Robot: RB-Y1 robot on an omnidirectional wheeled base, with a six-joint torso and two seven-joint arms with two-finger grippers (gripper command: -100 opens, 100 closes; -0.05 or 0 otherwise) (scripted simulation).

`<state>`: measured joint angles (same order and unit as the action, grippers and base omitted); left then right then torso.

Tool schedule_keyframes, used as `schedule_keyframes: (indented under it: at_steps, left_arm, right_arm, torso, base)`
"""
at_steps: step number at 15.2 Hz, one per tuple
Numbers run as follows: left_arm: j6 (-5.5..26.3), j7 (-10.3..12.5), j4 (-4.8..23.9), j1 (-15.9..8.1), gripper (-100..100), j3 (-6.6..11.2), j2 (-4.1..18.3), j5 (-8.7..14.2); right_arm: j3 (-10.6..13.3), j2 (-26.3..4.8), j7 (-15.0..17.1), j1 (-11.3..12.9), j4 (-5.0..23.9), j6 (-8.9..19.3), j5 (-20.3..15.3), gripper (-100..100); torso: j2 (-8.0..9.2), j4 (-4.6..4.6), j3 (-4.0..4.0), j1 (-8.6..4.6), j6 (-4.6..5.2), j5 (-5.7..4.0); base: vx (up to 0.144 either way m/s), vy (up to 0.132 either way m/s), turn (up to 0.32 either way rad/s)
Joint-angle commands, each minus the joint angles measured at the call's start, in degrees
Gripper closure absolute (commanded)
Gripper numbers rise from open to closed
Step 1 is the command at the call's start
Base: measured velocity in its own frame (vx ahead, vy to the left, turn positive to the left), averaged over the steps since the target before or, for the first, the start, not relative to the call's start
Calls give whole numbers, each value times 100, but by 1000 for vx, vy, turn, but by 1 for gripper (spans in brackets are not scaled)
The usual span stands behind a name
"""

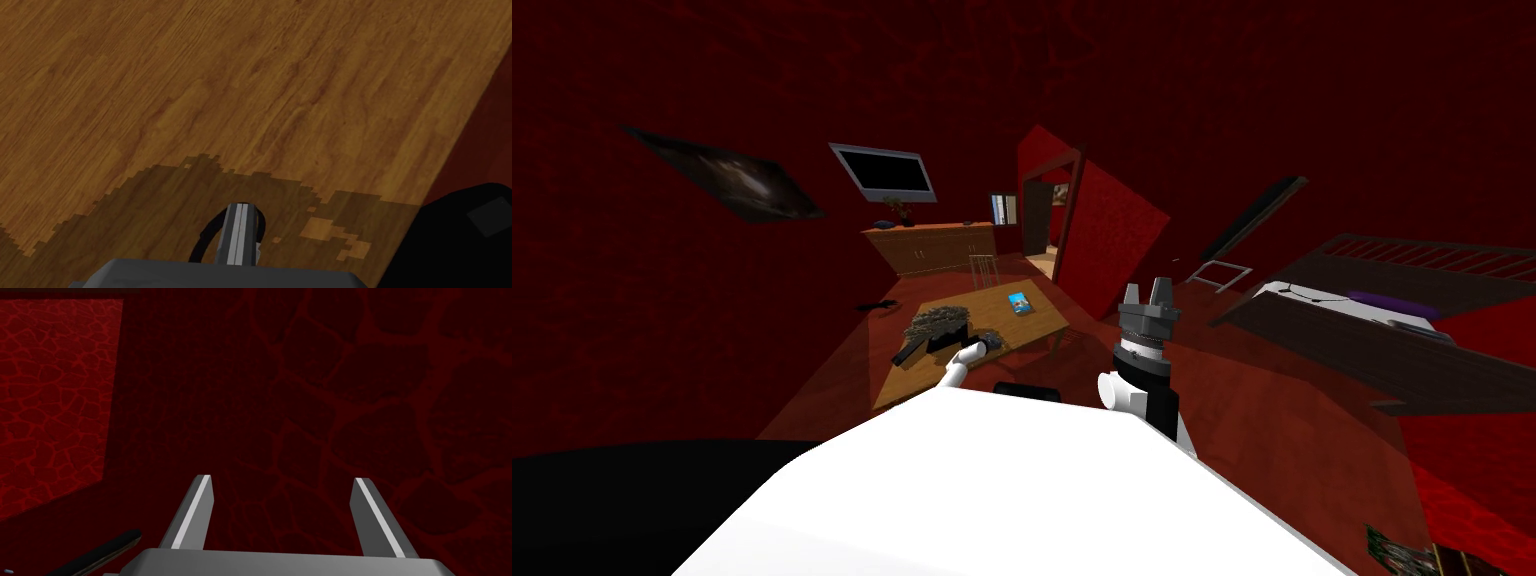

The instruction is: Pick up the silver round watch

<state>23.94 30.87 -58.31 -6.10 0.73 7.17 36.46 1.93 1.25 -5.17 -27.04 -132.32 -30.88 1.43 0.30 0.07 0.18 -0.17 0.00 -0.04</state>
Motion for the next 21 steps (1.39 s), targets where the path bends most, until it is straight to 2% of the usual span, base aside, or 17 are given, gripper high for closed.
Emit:
schedule_keyframes:
  at_steps: [1,5,9,21]
  left_arm:
    - [186,116,-64,-29,-100,65,57,-16]
    - [458,289,-134,-57,-100,155,136,-30]
    - [792,519,-207,-67,-100,271,248,-27]
    - [1756,1324,-302,78,-100,705,733,79]
  right_arm:
    - [0,0,0,0,0,0,0,0]
    - [1,1,0,0,0,0,0,0]
    - [1,1,0,-1,0,0,0,0]
    - [0,0,0,-2,-1,0,0,0]
  torso:
    - [0,0,0,0,0,0]
    - [-3,-1,-2,-49,0,-9]
    - [-24,-5,-14,-41,-1,-9]
    - [-60,-13,-34,-16,-1,-4]
  base:
    - [-54,-70,163]
    - [-59,-155,164]
    - [-13,-127,139]
    - [35,-92,101]
